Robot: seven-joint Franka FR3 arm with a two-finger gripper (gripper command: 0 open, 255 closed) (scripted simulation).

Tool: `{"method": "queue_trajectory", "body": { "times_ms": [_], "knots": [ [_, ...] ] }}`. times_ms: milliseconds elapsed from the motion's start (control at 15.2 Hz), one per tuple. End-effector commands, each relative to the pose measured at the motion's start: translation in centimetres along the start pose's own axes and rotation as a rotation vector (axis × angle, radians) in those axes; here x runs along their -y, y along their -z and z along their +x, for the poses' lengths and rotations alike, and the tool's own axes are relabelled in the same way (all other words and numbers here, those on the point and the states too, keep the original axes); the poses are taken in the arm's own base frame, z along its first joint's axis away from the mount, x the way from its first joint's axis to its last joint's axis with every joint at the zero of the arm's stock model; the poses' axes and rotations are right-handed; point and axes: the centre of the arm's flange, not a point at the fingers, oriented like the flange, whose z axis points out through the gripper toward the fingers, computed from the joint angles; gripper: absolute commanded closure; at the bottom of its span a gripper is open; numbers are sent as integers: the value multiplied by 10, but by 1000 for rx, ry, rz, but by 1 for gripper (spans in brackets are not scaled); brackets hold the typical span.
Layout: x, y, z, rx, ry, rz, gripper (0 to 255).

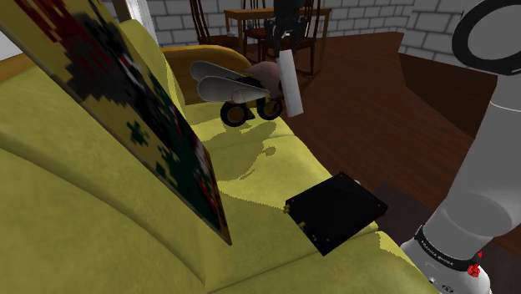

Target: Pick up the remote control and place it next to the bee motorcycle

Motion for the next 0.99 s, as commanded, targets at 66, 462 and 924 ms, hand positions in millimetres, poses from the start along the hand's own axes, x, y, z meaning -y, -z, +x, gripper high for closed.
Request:
{"method": "queue_trajectory", "body": {
  "times_ms": [66, 462, 924],
  "knots": [
    [-2, -13, 9, -1, 0, 0, 255],
    [-1, -44, 8, -1, 0, 0, 255],
    [-1, -81, 7, -1, 0, 0, 255]
  ]
}}
